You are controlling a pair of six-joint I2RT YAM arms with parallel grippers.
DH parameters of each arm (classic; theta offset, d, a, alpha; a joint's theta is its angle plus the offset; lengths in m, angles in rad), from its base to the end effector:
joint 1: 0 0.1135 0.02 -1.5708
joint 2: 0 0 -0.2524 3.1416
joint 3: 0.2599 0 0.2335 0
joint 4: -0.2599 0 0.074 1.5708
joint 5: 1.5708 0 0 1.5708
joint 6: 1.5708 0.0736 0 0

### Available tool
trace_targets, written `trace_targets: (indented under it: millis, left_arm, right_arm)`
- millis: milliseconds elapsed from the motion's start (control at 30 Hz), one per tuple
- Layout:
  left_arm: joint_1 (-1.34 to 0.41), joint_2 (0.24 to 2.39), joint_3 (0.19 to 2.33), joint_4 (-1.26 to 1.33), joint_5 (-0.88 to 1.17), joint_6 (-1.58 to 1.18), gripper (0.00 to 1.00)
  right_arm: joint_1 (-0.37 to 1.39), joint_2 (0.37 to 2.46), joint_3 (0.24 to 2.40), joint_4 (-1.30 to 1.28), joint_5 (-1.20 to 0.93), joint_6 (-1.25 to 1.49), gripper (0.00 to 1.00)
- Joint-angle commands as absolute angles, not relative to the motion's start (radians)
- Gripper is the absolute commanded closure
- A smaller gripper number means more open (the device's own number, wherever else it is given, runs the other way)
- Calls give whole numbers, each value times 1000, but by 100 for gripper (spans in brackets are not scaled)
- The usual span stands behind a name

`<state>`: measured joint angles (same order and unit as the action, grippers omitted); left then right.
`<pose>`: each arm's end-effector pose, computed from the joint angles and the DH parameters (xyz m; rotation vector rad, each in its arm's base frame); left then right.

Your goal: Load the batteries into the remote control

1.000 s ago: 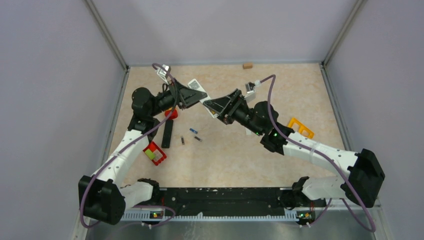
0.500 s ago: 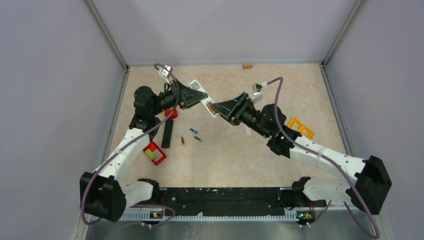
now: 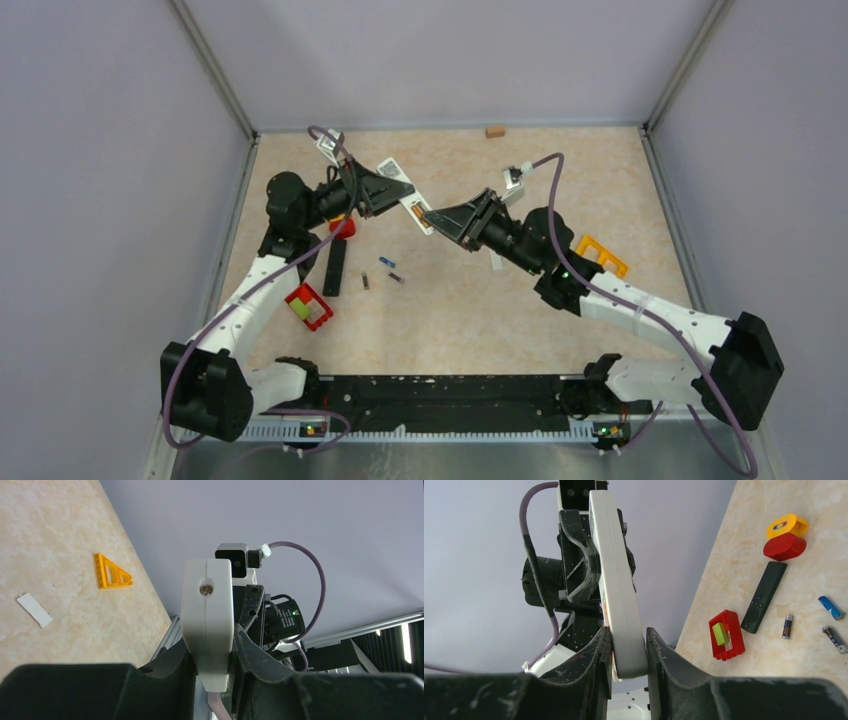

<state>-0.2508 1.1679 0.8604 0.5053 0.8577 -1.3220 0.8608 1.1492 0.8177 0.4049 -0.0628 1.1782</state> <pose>0.2516 -0.1219 0.3586 -0.0465 1.7426 -1.8066 0.1899 0.2280 0.3379 0.2181 1.7368 1.6326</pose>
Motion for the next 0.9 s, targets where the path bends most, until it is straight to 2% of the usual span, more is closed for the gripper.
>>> trace_targets:
  millis: [0,100,267,333,367,500,600,700,767,867]
  left_arm:
    - [-250,1154,894,558,853,-1281,100]
    - [-249,1152,897,534,849,-1254,100]
    - [-226,1140,913,358,801,-1091,100]
    - [-205,1133,916,302,807,-1057,100]
    - [-190,1130,915,284,817,-1048,100]
    - [-138,1108,916,157,831,-973,100]
    - [-99,1080,949,-38,784,-852,100]
    - [-78,1048,992,-240,663,-718,100]
    - [-72,1035,1022,-342,545,-651,100]
    - [-66,1013,1047,-424,418,-596,100]
  right_arm:
    - [857,1150,823,427,-86,1159,86]
    - [856,1149,831,397,-77,1146,82]
    - [854,1104,862,287,-27,1074,38]
    - [849,1072,866,243,-6,1033,29]
    - [847,1054,867,217,8,1013,28]
    - [840,1014,890,94,80,925,26]
    - [839,1048,942,-60,103,842,27]
    - [839,1161,1013,-187,72,756,38]
    - [840,1249,1057,-233,41,711,52]
    - [850,1377,1085,-217,-46,685,58]
